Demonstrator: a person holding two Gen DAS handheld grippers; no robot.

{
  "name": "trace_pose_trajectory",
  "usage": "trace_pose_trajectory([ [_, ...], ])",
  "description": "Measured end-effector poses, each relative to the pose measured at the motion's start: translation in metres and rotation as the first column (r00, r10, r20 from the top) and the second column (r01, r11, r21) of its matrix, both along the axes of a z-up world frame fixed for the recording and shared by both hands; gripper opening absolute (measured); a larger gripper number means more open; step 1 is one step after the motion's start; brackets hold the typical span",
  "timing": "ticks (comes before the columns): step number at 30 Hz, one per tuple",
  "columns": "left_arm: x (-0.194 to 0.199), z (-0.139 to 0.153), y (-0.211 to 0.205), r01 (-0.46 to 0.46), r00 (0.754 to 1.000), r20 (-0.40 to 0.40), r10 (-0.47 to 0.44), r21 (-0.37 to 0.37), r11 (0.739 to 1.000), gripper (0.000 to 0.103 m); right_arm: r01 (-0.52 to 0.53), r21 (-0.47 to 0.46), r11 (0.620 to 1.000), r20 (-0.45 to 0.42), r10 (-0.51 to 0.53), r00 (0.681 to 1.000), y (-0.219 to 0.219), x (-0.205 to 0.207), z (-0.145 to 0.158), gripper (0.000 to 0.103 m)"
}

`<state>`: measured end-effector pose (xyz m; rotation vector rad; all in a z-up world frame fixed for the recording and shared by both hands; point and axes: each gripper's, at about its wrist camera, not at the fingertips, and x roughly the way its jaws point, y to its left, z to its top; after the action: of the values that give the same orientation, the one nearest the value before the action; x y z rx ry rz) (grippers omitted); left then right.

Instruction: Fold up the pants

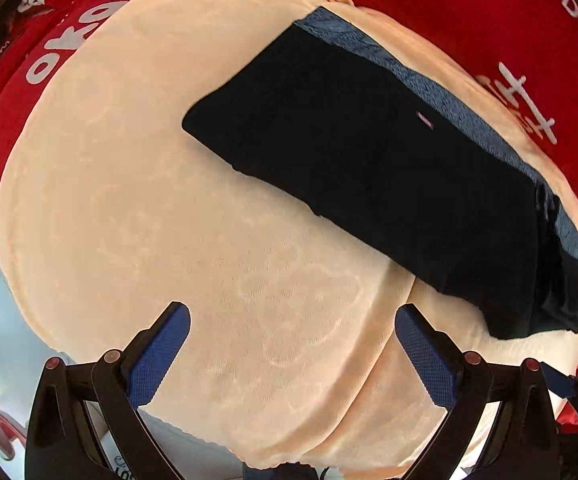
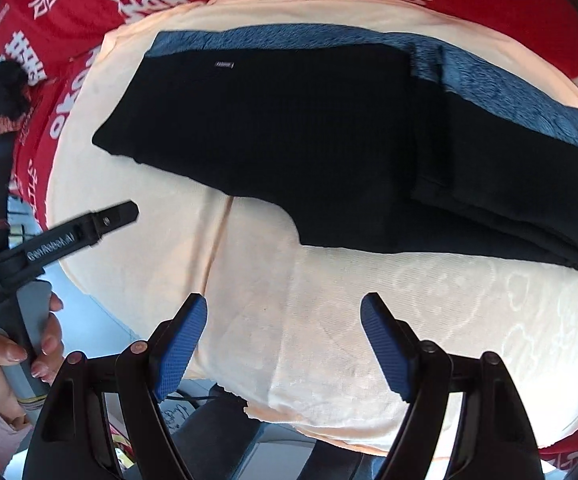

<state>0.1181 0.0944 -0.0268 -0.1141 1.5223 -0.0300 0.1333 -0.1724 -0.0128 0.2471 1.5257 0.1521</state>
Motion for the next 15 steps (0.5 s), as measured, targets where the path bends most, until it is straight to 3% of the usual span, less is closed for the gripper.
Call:
trace_pose_trajectory([
  [8,0.005,0.01,0.003,-0.008,1.0,0.024,0.009,-0.039,0.999,0.103,-0.016,-0.037,0.999,-0.007,0.016,1.0,0.003,0.008,0.001,0.082],
  [13,0.02,0.009,0.006,-0.023,1.0,0.012,0.025,-0.167,0.986,0.103,-0.013,-0.029,0.999,-0.014,0.012,1.0,0.004,0.009,-0.002,0.082],
  [15,0.027,0.012,0.012,-0.038,0.998,0.041,0.048,-0.206,0.978,0.103,-0.011,-0.025,1.0,-0.017,0.01,1.0,0.004,0.01,-0.003,0.082],
])
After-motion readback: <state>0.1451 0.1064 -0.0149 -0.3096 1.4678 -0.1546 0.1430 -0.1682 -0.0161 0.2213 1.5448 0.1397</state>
